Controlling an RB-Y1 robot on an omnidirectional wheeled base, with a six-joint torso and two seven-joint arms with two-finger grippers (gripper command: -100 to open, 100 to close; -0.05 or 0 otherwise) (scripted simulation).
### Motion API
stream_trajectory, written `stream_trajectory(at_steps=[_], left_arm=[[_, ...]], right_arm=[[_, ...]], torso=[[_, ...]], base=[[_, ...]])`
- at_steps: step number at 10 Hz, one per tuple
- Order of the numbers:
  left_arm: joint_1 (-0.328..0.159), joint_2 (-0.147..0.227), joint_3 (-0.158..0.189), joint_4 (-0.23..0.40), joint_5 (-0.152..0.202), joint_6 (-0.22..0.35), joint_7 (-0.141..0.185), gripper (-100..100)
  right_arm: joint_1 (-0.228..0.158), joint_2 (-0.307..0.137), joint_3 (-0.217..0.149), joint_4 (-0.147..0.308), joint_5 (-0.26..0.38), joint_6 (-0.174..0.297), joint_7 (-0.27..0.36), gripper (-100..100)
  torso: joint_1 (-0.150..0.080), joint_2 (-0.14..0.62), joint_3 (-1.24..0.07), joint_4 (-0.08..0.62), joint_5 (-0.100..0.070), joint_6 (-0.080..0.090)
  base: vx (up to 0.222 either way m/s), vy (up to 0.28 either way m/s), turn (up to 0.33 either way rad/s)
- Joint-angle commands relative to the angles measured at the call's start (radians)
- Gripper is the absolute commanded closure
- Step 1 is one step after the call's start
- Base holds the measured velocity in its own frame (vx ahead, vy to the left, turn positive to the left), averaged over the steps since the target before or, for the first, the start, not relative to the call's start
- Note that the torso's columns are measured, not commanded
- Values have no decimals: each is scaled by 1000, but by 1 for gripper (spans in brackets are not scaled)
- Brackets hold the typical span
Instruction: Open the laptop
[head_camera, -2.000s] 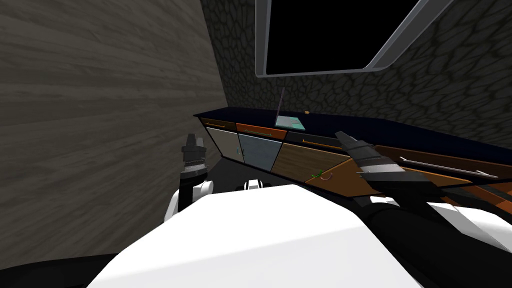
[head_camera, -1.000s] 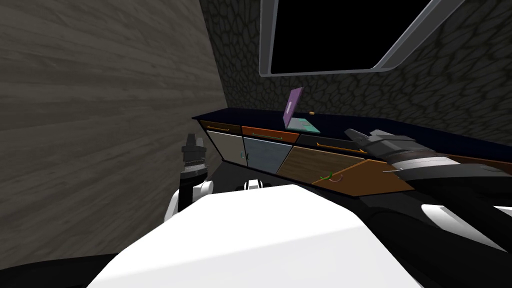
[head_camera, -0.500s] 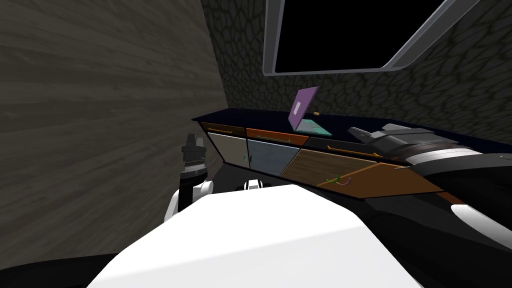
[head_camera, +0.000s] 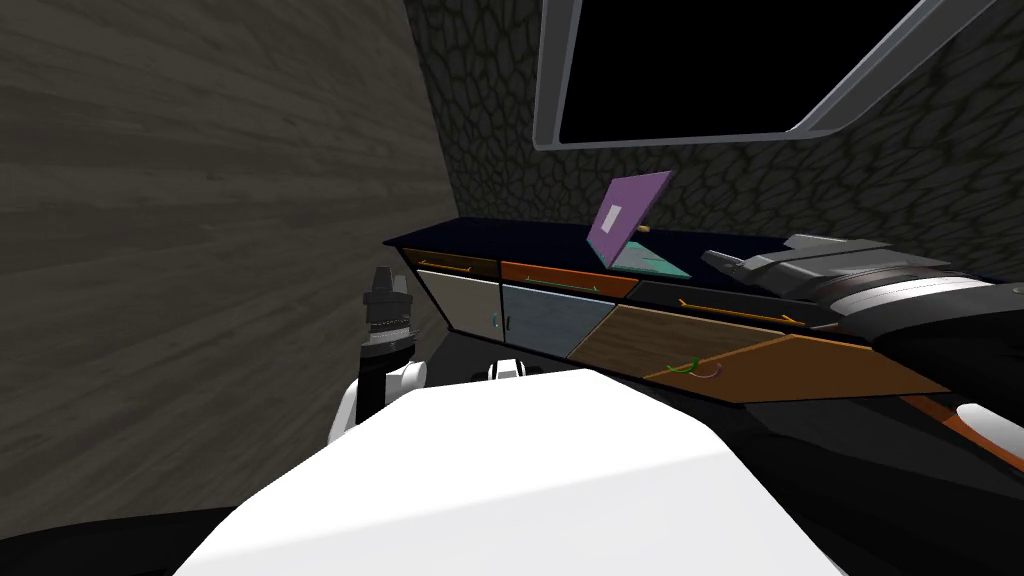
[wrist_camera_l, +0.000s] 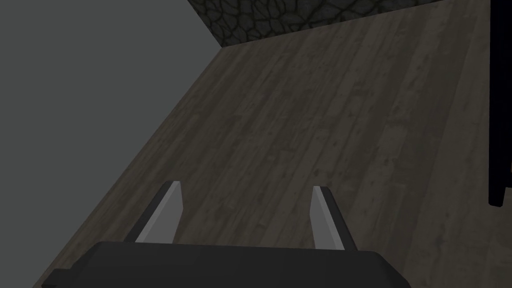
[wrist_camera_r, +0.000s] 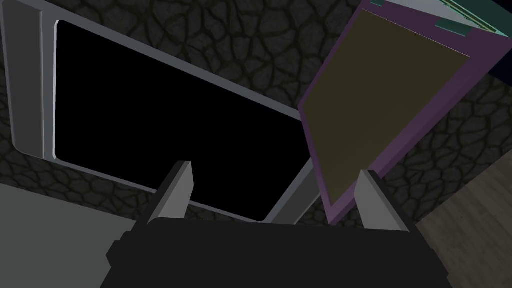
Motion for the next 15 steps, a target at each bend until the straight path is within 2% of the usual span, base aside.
stream_trajectory(at_steps=[1,3,4,6,10,11,12,13,14,15], left_arm=[[0,0,0,0,0,0,0,0],[0,0,0,0,0,0,0,0],[0,0,0,0,0,0,0,0],[0,0,0,0,0,0,0,0],[0,0,0,0,0,0,0,0],[0,0,0,0,0,0,0,0],[0,0,0,0,0,0,0,0],[0,0,0,0,0,0,0,0],[0,0,0,0,0,0,0,0],[0,0,0,0,0,0,0,0]], right_arm=[[68,-42,-52,13,12,38,14,-100],[132,-94,-113,24,26,86,30,-100],[144,-94,-113,24,26,86,30,-100],[210,-139,-165,32,39,126,43,-100],[312,-213,-250,43,58,188,65,-100],[324,-223,-261,44,61,195,67,-100],[311,-215,-248,46,61,187,65,-100],[330,-213,-278,58,48,177,61,-100],[322,-218,-265,53,54,185,64,-100],[324,-218,-267,54,53,184,63,100]], torso=[[0,0,0,0,0,0],[0,2,2,1,0,0],[0,1,1,0,0,0],[-2,0,0,0,-1,0],[0,0,0,0,0,0],[1,0,0,0,0,-1],[0,1,0,0,0,-1],[-4,3,2,1,-1,0],[-5,0,0,0,-2,0],[-3,1,0,0,-1,0]], base=[[110,94,-5],[92,111,-13],[89,89,-8],[105,79,-15],[106,107,-17],[76,101,-27],[33,39,-2],[86,0,18],[54,-3,5],[8,0,0]])
